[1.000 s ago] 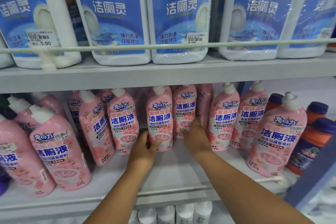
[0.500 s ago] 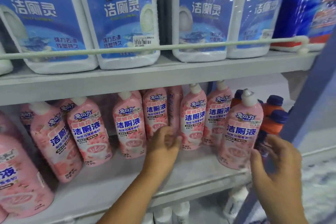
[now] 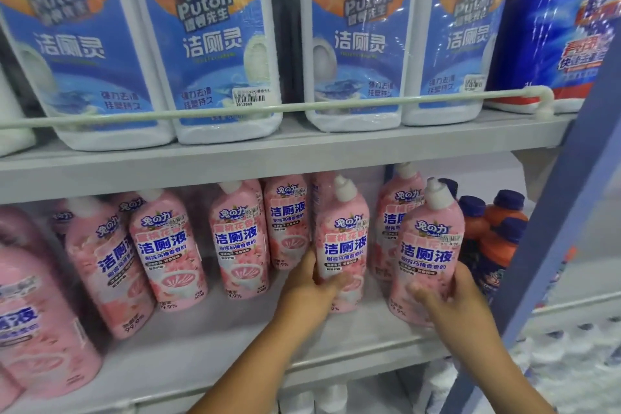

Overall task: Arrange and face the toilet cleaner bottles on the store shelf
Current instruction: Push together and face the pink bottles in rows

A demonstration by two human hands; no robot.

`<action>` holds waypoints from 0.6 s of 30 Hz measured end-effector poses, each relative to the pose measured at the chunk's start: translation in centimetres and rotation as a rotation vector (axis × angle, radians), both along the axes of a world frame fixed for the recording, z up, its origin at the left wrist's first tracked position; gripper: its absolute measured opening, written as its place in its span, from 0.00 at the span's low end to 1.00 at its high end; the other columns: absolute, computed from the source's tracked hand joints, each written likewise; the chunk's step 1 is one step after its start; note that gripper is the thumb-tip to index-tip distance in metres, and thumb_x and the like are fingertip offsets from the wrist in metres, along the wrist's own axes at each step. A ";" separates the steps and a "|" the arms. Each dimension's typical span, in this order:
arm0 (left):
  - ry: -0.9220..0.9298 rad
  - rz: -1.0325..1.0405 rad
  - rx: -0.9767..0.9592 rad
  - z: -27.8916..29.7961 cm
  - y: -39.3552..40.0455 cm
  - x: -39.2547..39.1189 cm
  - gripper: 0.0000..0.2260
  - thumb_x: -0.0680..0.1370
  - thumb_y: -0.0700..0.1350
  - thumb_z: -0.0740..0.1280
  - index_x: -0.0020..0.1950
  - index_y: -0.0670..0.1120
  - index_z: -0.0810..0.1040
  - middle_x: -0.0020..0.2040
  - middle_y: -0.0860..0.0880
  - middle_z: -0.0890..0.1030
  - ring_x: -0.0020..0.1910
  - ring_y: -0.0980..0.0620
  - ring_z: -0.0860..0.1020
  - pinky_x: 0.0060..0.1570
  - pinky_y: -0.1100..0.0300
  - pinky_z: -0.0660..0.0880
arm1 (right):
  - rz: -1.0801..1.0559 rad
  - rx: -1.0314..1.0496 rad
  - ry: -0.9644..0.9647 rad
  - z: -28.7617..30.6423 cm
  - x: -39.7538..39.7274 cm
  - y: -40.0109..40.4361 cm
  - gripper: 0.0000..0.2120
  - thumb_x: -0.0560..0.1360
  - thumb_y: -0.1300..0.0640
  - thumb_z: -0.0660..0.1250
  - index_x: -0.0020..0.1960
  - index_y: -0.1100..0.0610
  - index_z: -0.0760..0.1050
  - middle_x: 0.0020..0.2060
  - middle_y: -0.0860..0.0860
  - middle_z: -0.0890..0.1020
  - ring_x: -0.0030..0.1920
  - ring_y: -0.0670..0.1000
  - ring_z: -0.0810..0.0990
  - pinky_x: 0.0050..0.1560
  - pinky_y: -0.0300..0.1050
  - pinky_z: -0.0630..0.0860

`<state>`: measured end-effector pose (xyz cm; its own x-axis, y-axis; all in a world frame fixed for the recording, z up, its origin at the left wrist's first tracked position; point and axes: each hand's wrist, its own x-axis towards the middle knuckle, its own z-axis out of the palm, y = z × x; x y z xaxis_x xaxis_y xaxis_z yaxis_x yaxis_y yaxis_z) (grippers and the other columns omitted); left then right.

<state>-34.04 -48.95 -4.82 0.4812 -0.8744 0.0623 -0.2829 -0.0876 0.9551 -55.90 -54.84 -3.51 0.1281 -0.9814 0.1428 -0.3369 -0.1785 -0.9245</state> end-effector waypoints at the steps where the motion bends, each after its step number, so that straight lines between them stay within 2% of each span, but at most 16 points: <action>1: 0.011 0.007 -0.013 -0.2 1.5 0.4 0.17 0.72 0.47 0.76 0.55 0.63 0.75 0.48 0.65 0.84 0.45 0.67 0.82 0.40 0.74 0.75 | 0.043 0.008 0.024 -0.1 0.3 -0.1 0.19 0.72 0.58 0.76 0.58 0.46 0.73 0.50 0.41 0.83 0.48 0.42 0.81 0.46 0.44 0.76; 4: 0.008 0.059 -0.012 -0.9 5.4 2.7 0.19 0.72 0.45 0.77 0.54 0.64 0.76 0.48 0.66 0.85 0.45 0.69 0.82 0.43 0.74 0.76 | 0.176 -0.001 0.074 -0.5 2.3 -0.2 0.20 0.71 0.60 0.77 0.57 0.45 0.74 0.49 0.40 0.85 0.47 0.37 0.82 0.48 0.39 0.76; 7: 0.024 0.130 -0.025 -0.8 8.3 5.3 0.19 0.72 0.43 0.77 0.55 0.62 0.77 0.48 0.68 0.84 0.47 0.69 0.82 0.49 0.67 0.77 | 0.307 -0.009 0.057 -1.1 5.8 -0.3 0.23 0.71 0.63 0.76 0.60 0.45 0.74 0.49 0.39 0.86 0.49 0.35 0.83 0.52 0.35 0.79; 9: 0.020 0.186 -0.042 -0.7 9.8 6.5 0.19 0.72 0.43 0.76 0.55 0.62 0.76 0.46 0.69 0.84 0.46 0.70 0.81 0.49 0.67 0.76 | 0.355 -0.004 0.041 -1.1 8.1 -0.3 0.22 0.71 0.64 0.76 0.57 0.44 0.73 0.48 0.38 0.85 0.46 0.32 0.82 0.49 0.32 0.79; 11: 0.001 0.229 -0.055 -0.7 10.7 7.3 0.19 0.73 0.43 0.76 0.55 0.63 0.75 0.45 0.70 0.83 0.45 0.70 0.81 0.46 0.69 0.76 | 0.389 0.005 0.022 -1.2 10.2 -0.6 0.22 0.71 0.64 0.76 0.57 0.44 0.73 0.47 0.39 0.84 0.43 0.31 0.82 0.43 0.29 0.78; 13: -0.020 0.268 -0.074 -0.8 11.0 8.0 0.19 0.73 0.42 0.76 0.56 0.62 0.76 0.46 0.66 0.84 0.46 0.67 0.82 0.45 0.71 0.76 | 0.430 0.003 0.030 -1.5 12.2 -1.0 0.22 0.71 0.63 0.77 0.59 0.46 0.74 0.46 0.41 0.85 0.44 0.36 0.83 0.39 0.29 0.76; 15: -0.051 0.292 -0.090 -0.7 10.9 8.2 0.19 0.73 0.41 0.75 0.60 0.57 0.75 0.51 0.65 0.79 0.48 0.65 0.79 0.46 0.68 0.77 | 0.474 0.026 0.043 -1.4 14.1 -1.2 0.21 0.72 0.61 0.76 0.60 0.47 0.74 0.44 0.41 0.86 0.43 0.39 0.84 0.37 0.30 0.76; 18: -0.059 0.302 -0.106 -1.0 10.4 8.4 0.22 0.74 0.42 0.74 0.64 0.57 0.72 0.53 0.66 0.75 0.47 0.67 0.76 0.40 0.74 0.74 | 0.517 0.036 0.038 -1.2 16.4 -1.0 0.17 0.75 0.63 0.73 0.57 0.46 0.74 0.43 0.41 0.83 0.38 0.30 0.81 0.36 0.26 0.73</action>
